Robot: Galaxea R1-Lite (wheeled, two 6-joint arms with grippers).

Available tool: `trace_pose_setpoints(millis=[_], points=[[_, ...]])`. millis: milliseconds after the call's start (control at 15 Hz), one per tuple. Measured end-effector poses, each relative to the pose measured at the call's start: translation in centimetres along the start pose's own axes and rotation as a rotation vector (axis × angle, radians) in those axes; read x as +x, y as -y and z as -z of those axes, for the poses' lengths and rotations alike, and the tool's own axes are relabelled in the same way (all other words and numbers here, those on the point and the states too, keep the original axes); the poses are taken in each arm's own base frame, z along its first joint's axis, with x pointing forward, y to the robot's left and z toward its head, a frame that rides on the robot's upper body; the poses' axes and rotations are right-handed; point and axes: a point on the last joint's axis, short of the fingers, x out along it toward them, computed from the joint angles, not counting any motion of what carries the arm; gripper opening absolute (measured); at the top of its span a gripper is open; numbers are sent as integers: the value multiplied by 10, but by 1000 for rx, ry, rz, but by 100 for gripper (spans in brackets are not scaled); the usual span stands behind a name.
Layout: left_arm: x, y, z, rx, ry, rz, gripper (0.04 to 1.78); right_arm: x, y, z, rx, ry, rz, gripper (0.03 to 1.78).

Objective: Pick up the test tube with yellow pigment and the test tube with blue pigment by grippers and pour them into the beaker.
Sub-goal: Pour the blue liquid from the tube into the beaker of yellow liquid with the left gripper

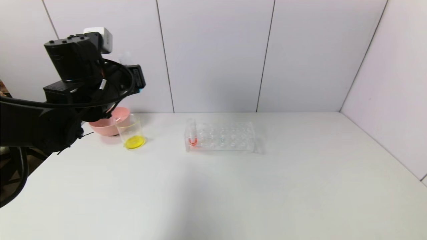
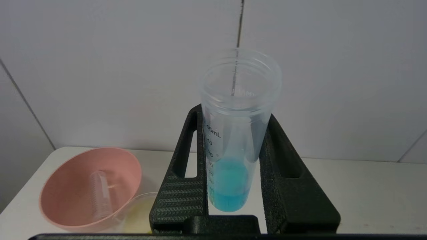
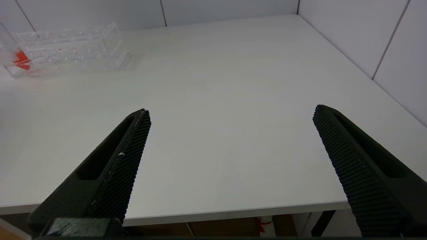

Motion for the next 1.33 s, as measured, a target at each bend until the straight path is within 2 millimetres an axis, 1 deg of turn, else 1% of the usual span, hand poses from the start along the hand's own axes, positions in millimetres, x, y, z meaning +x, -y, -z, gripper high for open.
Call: trace_pose_setpoints(millis=[333,467,533,667,933,1133,1333], points=[[10,-82,10,25,-39,-83,46,0,0,0,0,0,0,177],[13,-110,14,31,-51,-98,46,0,0,0,0,0,0,177],[14,-121,17,34,-62,-107,46,0,0,0,0,0,0,177],[19,-132,18,34,-65,-111,46,0,0,0,0,0,1,177],[39,-140,17,40,-39,-99,46,0,0,0,0,0,0,177],[54,-144,20,42,-30,-90,46,0,0,0,0,0,0,177],[65,-163,15,51,-24,-41,46,0,0,0,0,0,0,177]])
